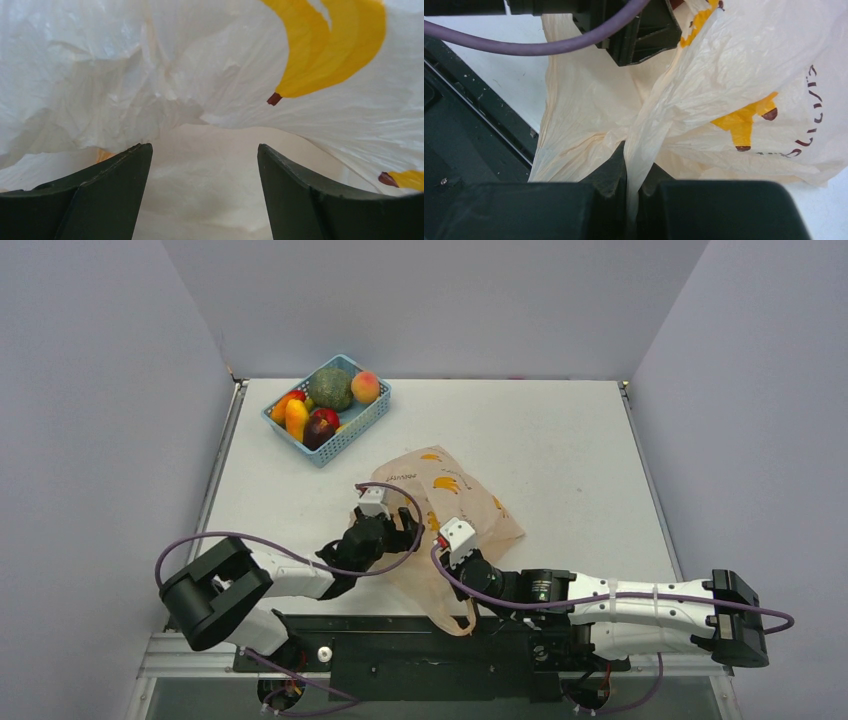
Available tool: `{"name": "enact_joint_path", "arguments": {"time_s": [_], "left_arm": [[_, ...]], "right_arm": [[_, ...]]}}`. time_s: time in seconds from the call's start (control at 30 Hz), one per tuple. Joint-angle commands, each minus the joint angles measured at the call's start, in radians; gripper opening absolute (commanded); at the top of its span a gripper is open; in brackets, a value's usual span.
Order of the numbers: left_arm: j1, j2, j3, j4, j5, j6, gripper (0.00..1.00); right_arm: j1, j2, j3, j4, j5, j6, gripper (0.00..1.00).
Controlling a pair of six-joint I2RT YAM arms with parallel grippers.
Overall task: Take the fake fruits out of the plastic bag
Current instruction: Adjust the plastic bag at the center of the board.
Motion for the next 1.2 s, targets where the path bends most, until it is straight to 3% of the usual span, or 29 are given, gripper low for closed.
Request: {"name": "enact_joint_path", "arguments": {"time_s": [0.0, 0.23, 0.33, 0.43, 0.53, 0.7, 0.93, 1.17], "left_arm": [[-0.055, 0.107, 0.041, 0.323, -0.102, -0.003, 0.75], [-0.117, 0.382, 0.064, 0.749, -0.321, 0.135, 0.80], [-0.113, 0.407, 0.046, 0.788, -0.360, 0.118, 0.83], [-0.102, 0.383, 0.050, 0.709, -0.334, 0.122, 0.84], [-0.089, 0.311, 0.058, 0.596, -0.260, 0.108, 0.85], [-0.026, 0.146, 0.071, 0.219, -0.064, -0.026, 0.85], [0.045, -0.113, 0.178, -0.174, 0.125, -0.015, 0.87], [0.075, -0.303, 0.276, -0.374, 0.289, 0.023, 0.86]], "right_arm": [[-0.004, 0.005, 0.010, 0.042, 0.021, 0.036, 0.00], [-0.009, -0.056, -0.005, 0.029, 0.005, 0.053, 0.00], [-0.012, -0.088, 0.006, -0.041, 0.067, 0.103, 0.01], [-0.034, -0.105, 0.026, -0.187, 0.159, 0.190, 0.19], [-0.094, -0.100, 0.066, -0.311, 0.192, 0.304, 0.28], [-0.192, -0.114, 0.073, -0.408, 0.194, 0.392, 0.46], [-0.210, -0.075, 0.161, -0.483, 0.225, 0.357, 0.49], [-0.194, -0.052, 0.302, -0.460, 0.184, 0.180, 0.56]]}}
